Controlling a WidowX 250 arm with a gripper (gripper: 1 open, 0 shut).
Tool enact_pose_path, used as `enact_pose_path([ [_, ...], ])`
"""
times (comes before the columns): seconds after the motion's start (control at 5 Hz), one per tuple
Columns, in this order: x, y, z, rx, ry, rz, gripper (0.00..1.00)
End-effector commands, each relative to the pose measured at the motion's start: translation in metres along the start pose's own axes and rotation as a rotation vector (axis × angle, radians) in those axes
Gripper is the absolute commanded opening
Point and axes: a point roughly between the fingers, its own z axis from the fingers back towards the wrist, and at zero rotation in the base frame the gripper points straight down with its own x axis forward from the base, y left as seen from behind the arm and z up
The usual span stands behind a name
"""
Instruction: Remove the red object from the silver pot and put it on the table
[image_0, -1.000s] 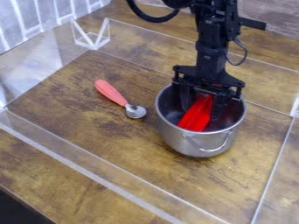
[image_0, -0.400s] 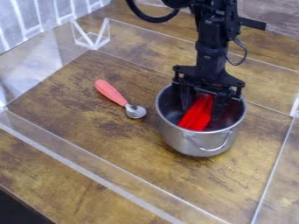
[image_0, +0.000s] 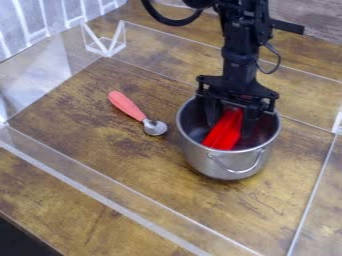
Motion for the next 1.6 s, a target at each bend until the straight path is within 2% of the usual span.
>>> enact_pose_path([
  [0.0, 0.003, 0.003, 0.021, -0.017, -0.042, 0.009, 0.00],
  [1.4, 0.000, 0.009, 0.042, -0.034, -0.072, 0.001, 0.00],
])
